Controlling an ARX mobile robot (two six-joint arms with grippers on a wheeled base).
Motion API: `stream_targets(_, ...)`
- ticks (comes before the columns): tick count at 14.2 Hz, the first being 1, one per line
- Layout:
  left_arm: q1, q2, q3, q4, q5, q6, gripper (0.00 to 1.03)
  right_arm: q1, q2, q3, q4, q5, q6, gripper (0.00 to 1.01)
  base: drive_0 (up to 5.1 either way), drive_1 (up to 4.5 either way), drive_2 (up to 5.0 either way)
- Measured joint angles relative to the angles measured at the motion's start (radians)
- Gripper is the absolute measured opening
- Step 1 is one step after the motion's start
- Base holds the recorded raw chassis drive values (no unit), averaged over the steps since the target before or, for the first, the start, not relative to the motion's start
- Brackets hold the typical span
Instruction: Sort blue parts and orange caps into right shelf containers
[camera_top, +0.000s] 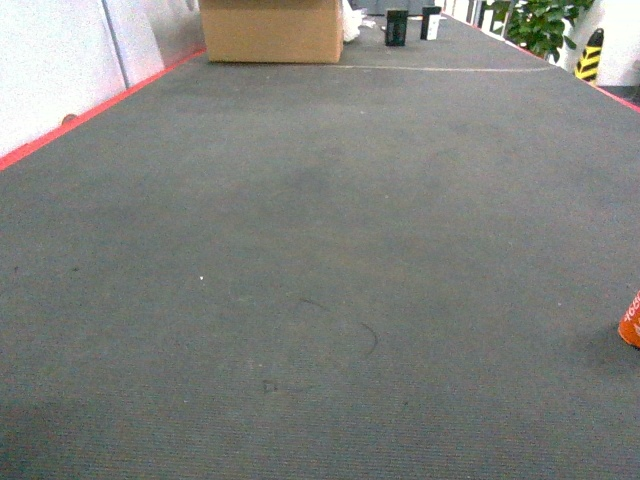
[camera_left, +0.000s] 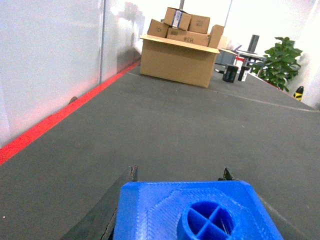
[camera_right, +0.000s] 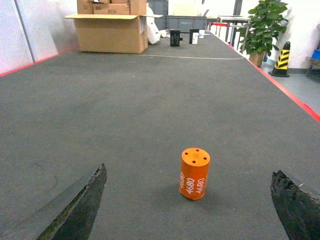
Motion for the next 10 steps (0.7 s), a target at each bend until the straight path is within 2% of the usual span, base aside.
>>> stream_targets(7,0.034,-0.335,-0.160,-0.131,-0.027,-0.007,0.44,0.000,0.000,0.000,0.000,0.000,0.000,0.98,0.0,0.00,0.0)
stream_targets(10,0.028,-0.508,-0.235,-0.215,-0.055,0.000,0.44,0.000,0.000,0.000,0.000,0.000,0.000,0.98,0.0,0.00,0.0)
